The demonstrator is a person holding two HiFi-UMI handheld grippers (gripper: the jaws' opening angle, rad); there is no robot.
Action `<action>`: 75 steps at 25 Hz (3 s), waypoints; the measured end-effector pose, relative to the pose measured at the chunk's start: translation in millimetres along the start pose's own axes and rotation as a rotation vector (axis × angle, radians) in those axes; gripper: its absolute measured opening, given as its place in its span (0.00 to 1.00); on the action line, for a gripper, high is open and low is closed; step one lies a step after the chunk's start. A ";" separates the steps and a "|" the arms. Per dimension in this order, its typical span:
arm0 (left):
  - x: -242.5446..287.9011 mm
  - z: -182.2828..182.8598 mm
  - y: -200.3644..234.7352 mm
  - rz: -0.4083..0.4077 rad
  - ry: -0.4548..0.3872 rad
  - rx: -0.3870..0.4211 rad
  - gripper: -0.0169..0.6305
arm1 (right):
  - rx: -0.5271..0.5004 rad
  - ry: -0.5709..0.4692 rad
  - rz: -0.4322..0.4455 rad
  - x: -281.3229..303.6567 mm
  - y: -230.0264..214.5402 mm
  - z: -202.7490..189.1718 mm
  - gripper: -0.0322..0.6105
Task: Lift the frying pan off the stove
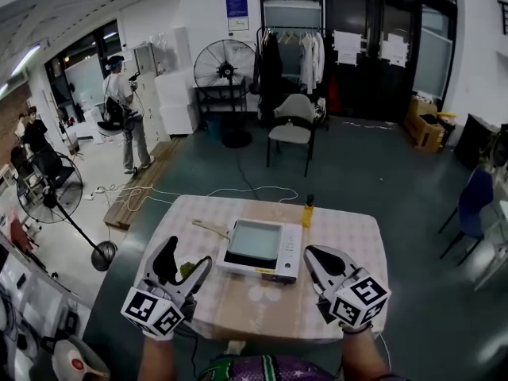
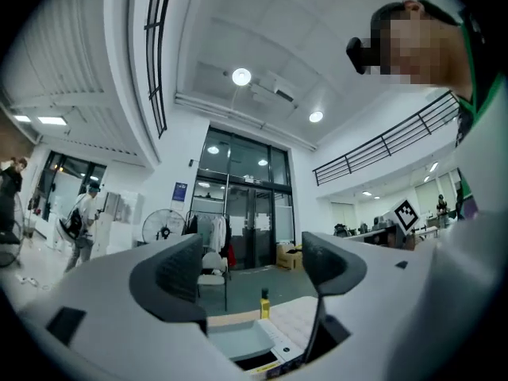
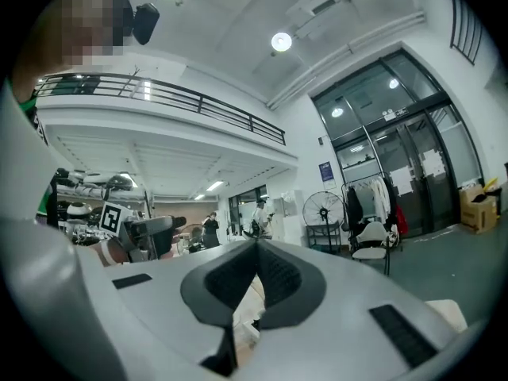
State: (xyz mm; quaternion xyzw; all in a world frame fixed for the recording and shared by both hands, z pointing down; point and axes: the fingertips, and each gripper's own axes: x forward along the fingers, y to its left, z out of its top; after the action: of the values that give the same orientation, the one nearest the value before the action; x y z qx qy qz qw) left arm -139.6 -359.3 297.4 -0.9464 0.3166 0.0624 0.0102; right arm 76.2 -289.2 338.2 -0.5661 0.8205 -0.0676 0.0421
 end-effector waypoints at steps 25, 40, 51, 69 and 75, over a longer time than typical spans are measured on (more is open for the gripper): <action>129.1 -217.4 147.8 -0.567 0.515 0.645 0.80 | 0.050 0.070 -0.161 123.9 -22.5 -62.8 0.06; 172.4 -358.2 205.7 -0.898 0.785 0.699 0.80 | 0.089 0.136 -0.401 145.0 -19.1 -116.0 0.06; 189.5 -429.9 209.5 -1.032 0.962 0.688 0.80 | 0.110 0.198 -0.419 162.8 -9.8 -139.9 0.06; 188.7 -489.0 211.8 -1.129 1.338 0.699 0.79 | 0.192 0.189 -0.424 162.2 -42.3 -158.4 0.06; 193.6 -498.7 226.2 -1.121 1.409 0.798 0.46 | 0.205 0.197 -0.436 157.6 -52.2 -164.7 0.06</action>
State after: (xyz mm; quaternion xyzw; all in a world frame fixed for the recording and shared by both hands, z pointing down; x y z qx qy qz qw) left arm -66.4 -685.3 772.5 -0.7073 -0.2464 -0.6414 0.1661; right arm 44.4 -444.3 510.2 -0.7130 0.6681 -0.2126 0.0036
